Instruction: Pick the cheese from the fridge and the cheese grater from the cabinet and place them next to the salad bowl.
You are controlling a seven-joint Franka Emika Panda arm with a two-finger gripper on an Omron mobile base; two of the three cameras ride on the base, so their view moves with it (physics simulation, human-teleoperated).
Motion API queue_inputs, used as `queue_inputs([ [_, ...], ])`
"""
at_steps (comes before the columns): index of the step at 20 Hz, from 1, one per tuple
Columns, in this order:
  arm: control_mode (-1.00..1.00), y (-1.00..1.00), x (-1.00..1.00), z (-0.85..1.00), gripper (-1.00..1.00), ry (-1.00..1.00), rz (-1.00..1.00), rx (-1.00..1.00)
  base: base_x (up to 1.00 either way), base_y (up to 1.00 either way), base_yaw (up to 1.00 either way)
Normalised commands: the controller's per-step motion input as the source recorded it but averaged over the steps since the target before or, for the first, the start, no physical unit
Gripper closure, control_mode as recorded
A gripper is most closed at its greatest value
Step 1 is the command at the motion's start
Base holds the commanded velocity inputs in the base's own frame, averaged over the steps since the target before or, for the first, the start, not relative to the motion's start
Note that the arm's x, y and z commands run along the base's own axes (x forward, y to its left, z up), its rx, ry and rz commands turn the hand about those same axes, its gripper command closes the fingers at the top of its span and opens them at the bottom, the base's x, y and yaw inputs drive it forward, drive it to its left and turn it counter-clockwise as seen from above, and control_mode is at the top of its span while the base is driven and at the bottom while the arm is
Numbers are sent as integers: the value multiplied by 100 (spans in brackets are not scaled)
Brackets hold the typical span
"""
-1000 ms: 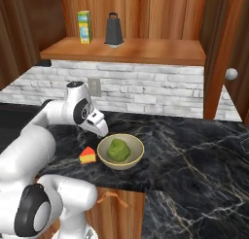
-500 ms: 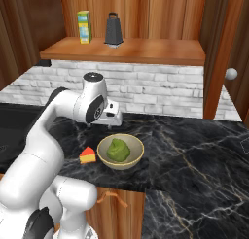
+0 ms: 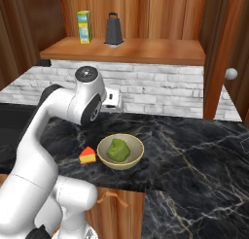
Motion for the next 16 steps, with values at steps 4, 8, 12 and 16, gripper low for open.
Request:
queue_inputs([
  [4,-100,-9,-6,85,-100,-19,-1,0,0,0,0],
  [8,-100,-23,0,69,-100,-52,-2,10,0,0,0],
  [12,-100,-2,-1,77,-100,-25,0,0,0,0,0],
  [16,-100,0,0,60,-100,0,0,-17,0,0,0],
])
